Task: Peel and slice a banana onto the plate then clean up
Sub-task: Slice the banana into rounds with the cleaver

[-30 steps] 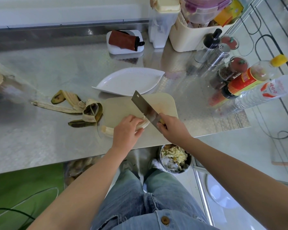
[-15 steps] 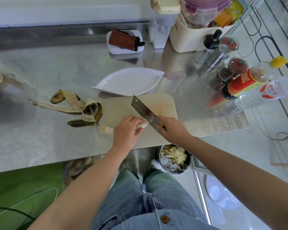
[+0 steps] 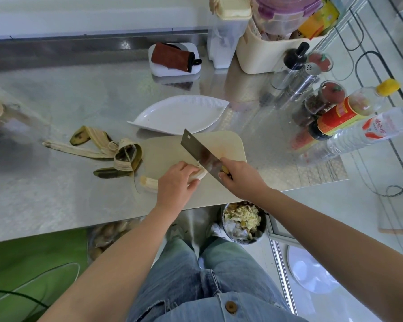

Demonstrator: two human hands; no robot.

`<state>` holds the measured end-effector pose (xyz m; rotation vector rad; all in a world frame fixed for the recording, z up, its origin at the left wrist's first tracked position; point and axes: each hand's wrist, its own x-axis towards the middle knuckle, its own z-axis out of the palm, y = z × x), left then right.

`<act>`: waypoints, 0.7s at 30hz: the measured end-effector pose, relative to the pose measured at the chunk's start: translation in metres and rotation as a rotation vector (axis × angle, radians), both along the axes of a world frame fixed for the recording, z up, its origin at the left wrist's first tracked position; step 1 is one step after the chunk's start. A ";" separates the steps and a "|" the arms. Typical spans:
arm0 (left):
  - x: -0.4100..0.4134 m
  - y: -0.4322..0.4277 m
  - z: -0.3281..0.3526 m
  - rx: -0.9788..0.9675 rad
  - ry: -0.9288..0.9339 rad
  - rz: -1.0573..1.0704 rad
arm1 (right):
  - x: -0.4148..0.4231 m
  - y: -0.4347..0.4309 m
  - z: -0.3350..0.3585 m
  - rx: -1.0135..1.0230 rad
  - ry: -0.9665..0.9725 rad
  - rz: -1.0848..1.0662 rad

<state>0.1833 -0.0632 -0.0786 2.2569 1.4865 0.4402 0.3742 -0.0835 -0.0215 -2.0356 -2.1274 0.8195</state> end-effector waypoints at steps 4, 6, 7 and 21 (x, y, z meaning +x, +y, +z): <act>0.000 0.000 0.000 -0.002 -0.011 0.006 | -0.002 -0.002 -0.004 -0.022 -0.025 -0.001; 0.001 -0.001 0.001 -0.003 -0.011 0.008 | -0.003 -0.003 -0.007 -0.031 -0.026 -0.006; 0.001 -0.001 0.001 -0.004 -0.010 0.010 | -0.004 -0.004 -0.008 -0.037 -0.027 -0.007; 0.000 0.000 0.001 -0.018 -0.011 0.009 | -0.001 -0.002 -0.005 0.017 0.016 -0.037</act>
